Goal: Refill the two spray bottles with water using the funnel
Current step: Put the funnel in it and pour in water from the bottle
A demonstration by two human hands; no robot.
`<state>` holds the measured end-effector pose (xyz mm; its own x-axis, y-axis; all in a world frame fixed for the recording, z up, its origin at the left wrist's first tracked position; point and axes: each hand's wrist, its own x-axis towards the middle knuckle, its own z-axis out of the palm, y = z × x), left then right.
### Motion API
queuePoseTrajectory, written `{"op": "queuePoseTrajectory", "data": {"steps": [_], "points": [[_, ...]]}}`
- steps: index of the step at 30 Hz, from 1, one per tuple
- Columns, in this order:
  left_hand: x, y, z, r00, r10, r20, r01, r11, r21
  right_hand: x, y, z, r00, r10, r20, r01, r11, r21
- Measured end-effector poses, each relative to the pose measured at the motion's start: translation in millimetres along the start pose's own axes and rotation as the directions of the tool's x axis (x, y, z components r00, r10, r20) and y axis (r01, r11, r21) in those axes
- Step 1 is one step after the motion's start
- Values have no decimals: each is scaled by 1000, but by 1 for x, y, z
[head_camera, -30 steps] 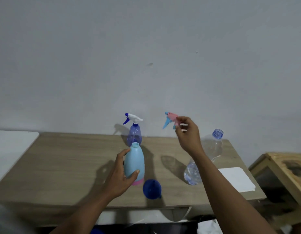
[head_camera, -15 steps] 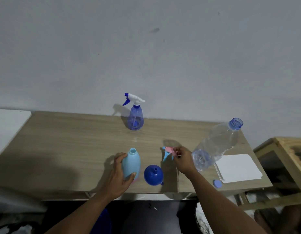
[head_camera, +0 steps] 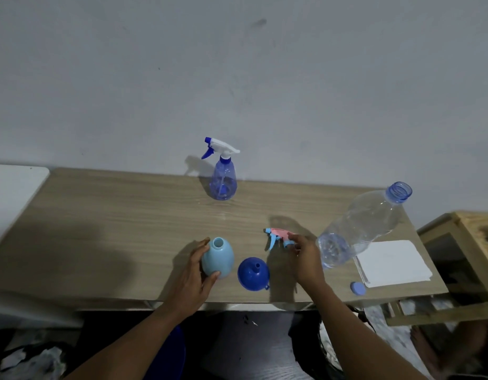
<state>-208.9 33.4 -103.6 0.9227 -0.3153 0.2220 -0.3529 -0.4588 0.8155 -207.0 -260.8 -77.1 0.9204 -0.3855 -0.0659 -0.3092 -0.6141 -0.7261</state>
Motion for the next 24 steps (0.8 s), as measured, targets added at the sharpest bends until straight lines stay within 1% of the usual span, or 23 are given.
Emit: {"op": "queuePoseTrajectory", "data": {"steps": [1, 2, 4, 5, 7, 11, 14, 20, 22, 24], "points": [[0, 0, -1, 1000, -1, 3, 1, 1000, -5, -12, -5, -1, 998, -53, 12, 54, 998, -12], [0, 1, -2, 1000, -2, 5, 2, 1000, -2, -24, -8, -2, 993, -94, 66, 97, 995, -36], [-1, 3, -2, 1000, 1, 6, -1, 1000, 18, -47, -8, 5, 963, -151, 224, 179, 977, -114], [-1, 4, -2, 1000, 3, 3, -3, 1000, 22, -55, -2, 10, 943, -166, 290, 217, 964, -152], [0, 6, -3, 1000, 3, -4, -3, 999, 34, -65, 9, 17, 914, -168, 370, 253, 948, -193], [-1, 7, -4, 1000, 2, 11, -3, 998, 55, -72, 18, 19, 897, -208, 391, 317, 917, -240], [-2, 8, -4, 1000, -10, 10, 9, 999, 52, -72, 17, 21, 874, -251, 416, 389, 875, -289], [-3, 10, -3, 997, -66, 27, 65, 997, 42, -67, 21, 24, 857, -266, 442, 440, 823, -359], [-3, 9, -3, 996, -79, 36, 77, 996, 48, -66, 19, 21, 843, -291, 453, 468, 812, -349], [-3, 9, -4, 995, -86, 40, 84, 995, 48, -65, 10, 15, 847, -314, 428, 459, 839, -293]]}}
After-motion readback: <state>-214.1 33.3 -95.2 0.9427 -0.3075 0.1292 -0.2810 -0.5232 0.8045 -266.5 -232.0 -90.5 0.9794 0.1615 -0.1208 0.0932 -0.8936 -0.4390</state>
